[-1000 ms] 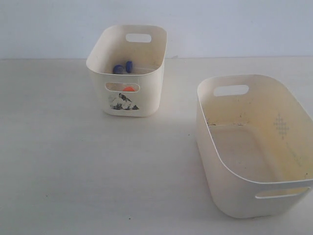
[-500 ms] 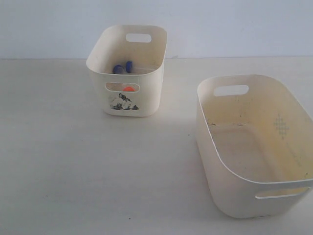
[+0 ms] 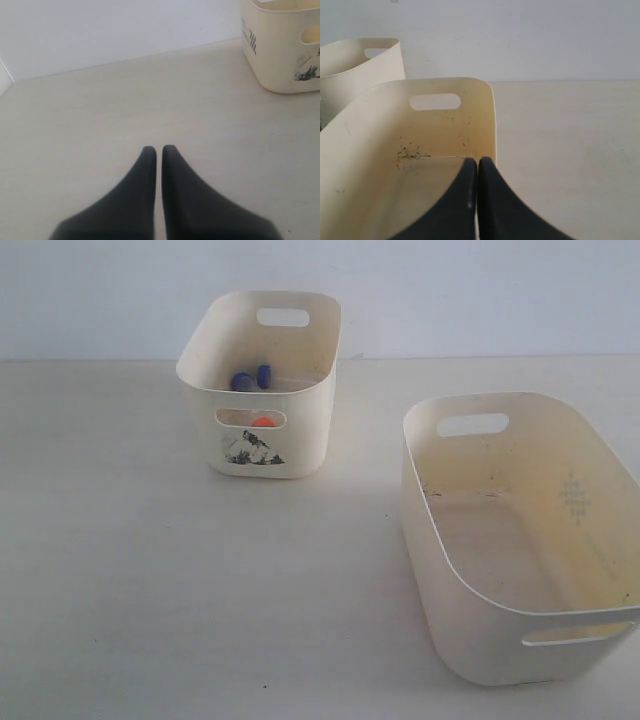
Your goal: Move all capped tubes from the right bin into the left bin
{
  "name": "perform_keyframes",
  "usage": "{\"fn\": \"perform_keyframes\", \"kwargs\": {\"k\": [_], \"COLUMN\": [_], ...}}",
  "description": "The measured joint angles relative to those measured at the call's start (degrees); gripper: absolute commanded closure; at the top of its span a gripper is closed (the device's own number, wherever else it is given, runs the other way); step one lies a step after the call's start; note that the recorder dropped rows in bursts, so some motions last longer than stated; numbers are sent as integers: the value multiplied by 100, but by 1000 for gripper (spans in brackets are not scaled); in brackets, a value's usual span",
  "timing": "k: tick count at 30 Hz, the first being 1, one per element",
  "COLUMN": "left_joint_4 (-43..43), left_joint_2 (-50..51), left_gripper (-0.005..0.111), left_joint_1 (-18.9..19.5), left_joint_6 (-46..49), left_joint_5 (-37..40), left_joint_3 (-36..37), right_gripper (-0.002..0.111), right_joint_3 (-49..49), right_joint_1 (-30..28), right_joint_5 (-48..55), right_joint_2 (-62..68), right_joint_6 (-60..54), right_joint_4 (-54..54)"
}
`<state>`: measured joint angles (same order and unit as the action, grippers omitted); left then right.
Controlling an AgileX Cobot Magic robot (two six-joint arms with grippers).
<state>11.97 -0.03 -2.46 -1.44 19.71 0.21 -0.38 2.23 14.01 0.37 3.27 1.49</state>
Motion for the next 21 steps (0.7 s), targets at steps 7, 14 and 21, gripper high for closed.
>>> {"fn": "perform_keyframes", "kwargs": {"k": [7, 14, 21], "left_joint_4": [0, 0, 0], "left_joint_2": [0, 0, 0], "left_gripper": [102, 102, 102], "left_joint_1": [0, 0, 0], "left_joint_6": [0, 0, 0], "left_joint_5": [0, 0, 0], "left_joint_3": [0, 0, 0], "right_gripper": [109, 109, 109], "right_joint_3": [10, 23, 43], "right_joint_1": [0, -29, -96], "right_joint_5": [5, 438, 515], "right_joint_2": [-12, -12, -12], "right_joint_6": [-327, -395, -410], "right_joint_4": [-15, -84, -107]}}
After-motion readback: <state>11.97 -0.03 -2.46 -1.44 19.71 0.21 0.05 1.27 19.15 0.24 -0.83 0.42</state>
